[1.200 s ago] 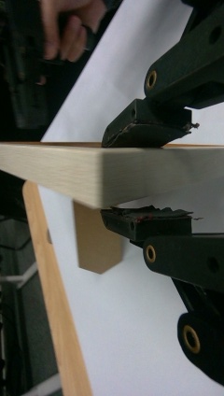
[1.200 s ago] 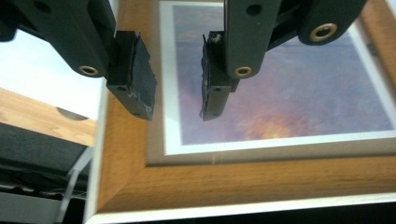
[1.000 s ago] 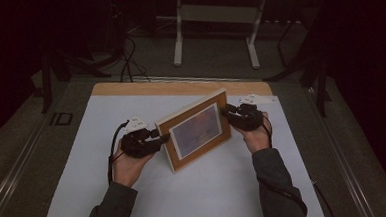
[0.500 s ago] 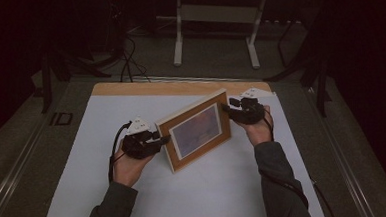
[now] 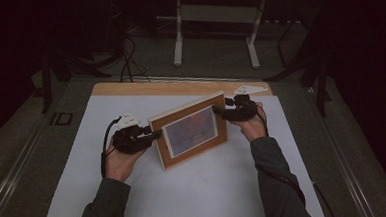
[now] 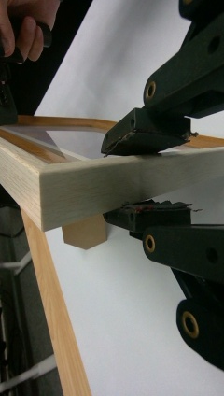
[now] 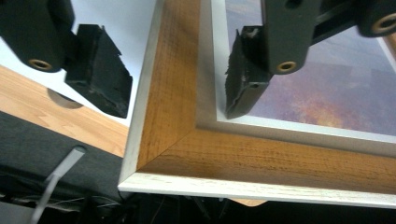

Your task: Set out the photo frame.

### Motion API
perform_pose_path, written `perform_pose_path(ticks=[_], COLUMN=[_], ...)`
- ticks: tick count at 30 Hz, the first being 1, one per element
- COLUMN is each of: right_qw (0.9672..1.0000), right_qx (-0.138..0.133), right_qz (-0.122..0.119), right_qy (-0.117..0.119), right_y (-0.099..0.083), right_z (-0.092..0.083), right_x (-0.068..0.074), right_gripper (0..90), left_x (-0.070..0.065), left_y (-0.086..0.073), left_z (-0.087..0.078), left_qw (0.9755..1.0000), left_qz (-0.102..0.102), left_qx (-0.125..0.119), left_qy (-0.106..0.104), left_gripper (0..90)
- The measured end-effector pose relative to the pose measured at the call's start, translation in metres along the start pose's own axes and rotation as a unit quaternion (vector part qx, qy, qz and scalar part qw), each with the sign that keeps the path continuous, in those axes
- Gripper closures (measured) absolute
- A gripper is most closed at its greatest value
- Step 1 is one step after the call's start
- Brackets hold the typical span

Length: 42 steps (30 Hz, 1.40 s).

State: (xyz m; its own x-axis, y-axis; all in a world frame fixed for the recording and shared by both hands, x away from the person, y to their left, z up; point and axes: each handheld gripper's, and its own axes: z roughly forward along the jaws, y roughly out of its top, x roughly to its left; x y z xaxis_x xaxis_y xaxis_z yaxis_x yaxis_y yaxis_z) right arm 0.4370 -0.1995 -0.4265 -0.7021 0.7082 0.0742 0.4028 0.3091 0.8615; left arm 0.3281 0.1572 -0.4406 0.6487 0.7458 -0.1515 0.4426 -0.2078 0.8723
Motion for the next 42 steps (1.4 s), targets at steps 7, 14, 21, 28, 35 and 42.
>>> perform_pose_path(ticks=[7,14,21,28,35,42], right_qw=[0.9992,0.9992,0.9994,0.9987,0.9989,0.9990], right_qx=[0.001,0.005,0.003,0.001,-0.002,-0.009], right_qz=[0.009,0.009,0.017,0.036,0.037,0.038], right_qy=[0.040,0.039,0.031,0.035,0.030,0.024], right_y=[0.000,0.002,0.002,-0.002,-0.004,-0.006], right_z=[0.005,0.008,0.007,-0.001,-0.004,-0.006], right_x=[-0.003,-0.005,-0.008,-0.014,-0.015,-0.015], right_gripper=[32.8,33.6,37.6,48.0,50.8,51.8], left_x=[0.001,0.004,0.012,0.020,0.022,0.025], left_y=[0.000,0.003,0.007,0.011,0.014,0.016], left_z=[0.001,0.005,0.010,0.016,0.019,0.021], left_qw=[1.0000,1.0000,0.9996,0.9985,0.9985,0.9981], left_qz=[0.001,-0.002,-0.026,-0.053,-0.054,-0.061], left_qx=[-0.002,0.000,0.000,-0.007,-0.004,-0.004], left_qy=[0.000,-0.004,-0.013,-0.009,-0.006,-0.010], left_gripper=[66.5,66.7,67.2,66.6,66.8,66.9])
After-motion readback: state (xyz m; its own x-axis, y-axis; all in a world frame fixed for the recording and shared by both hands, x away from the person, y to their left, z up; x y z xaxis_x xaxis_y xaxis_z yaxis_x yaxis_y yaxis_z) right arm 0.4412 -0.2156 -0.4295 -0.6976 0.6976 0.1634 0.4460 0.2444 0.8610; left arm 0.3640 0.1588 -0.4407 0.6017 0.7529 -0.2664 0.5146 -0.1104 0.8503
